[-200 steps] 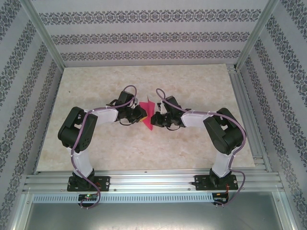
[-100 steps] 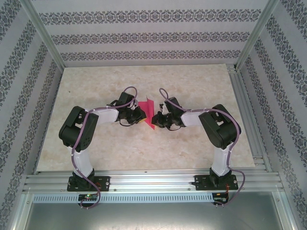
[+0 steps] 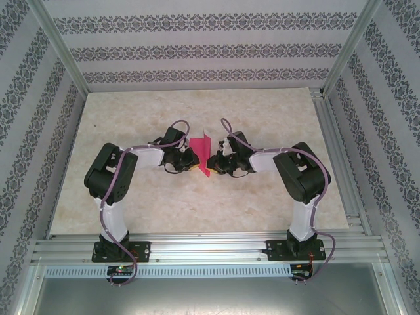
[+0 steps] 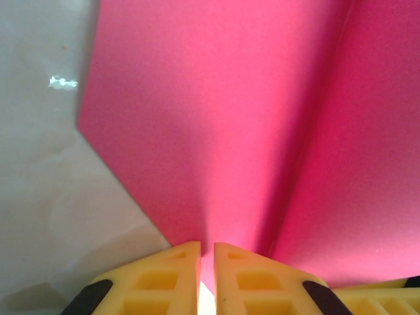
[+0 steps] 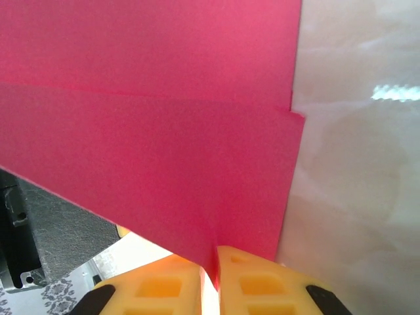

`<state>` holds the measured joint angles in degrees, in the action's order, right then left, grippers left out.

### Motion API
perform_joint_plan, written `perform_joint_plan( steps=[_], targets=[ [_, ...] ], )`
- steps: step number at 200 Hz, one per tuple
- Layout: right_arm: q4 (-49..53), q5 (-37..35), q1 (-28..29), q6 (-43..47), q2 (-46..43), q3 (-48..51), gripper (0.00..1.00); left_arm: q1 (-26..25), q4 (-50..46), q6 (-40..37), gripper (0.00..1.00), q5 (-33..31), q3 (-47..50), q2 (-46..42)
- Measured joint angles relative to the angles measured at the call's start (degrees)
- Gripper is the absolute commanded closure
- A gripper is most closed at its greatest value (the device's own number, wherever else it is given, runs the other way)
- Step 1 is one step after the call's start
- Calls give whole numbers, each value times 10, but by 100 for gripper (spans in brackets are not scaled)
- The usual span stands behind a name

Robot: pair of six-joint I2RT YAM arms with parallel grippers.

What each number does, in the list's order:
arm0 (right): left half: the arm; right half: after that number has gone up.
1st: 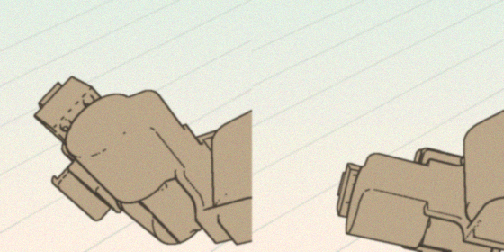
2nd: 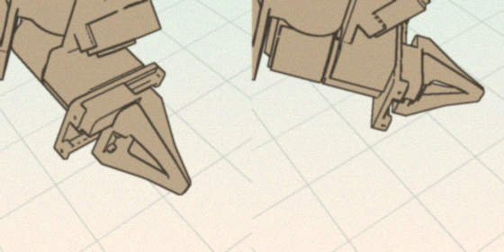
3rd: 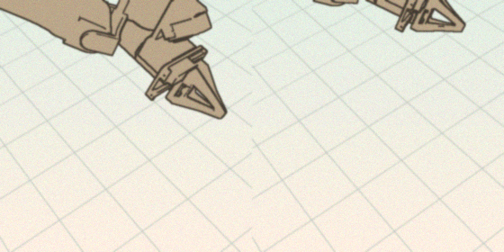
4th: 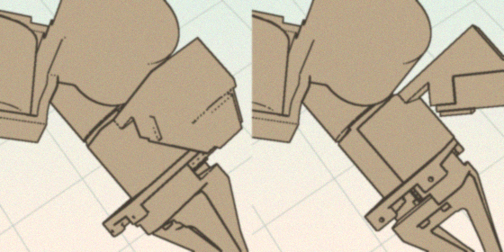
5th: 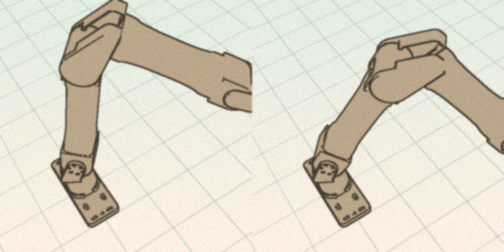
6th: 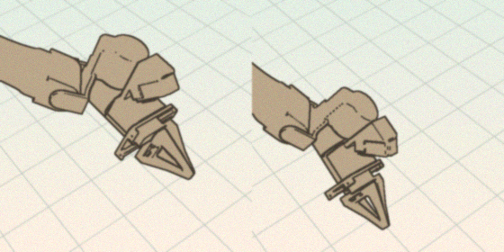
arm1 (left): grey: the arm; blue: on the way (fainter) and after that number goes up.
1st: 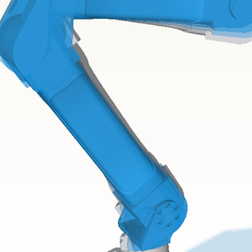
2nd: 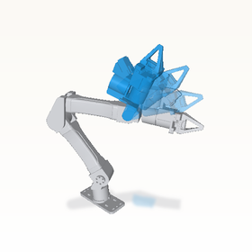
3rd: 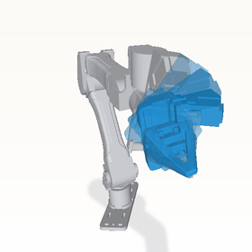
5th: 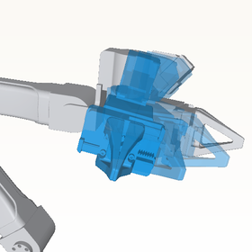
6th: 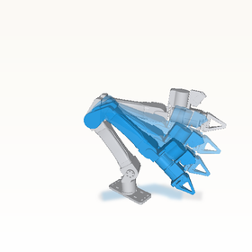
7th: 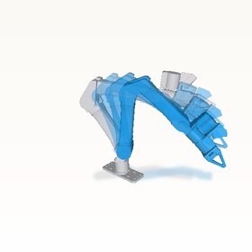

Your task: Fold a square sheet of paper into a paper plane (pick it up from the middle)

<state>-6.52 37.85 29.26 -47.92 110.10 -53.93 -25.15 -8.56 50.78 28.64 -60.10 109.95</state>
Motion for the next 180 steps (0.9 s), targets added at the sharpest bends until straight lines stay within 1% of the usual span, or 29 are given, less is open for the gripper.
perform_joint_plan(
  steps=[50,88,119,180],
  targets=[
    [1,9,-12,0,0,-5,86,0,-12,-20,86,-2,-7,4],
    [20,12,-13,14,14,-30,87,0,-21,-31,86,-2,-15,8],
    [28,6,-13,14,20,-29,87,0,-25,-37,86,-2,-18,9],
    [13,-5,-13,6,21,-14,87,0,-26,-37,86,0,-19,9]
  ],
)
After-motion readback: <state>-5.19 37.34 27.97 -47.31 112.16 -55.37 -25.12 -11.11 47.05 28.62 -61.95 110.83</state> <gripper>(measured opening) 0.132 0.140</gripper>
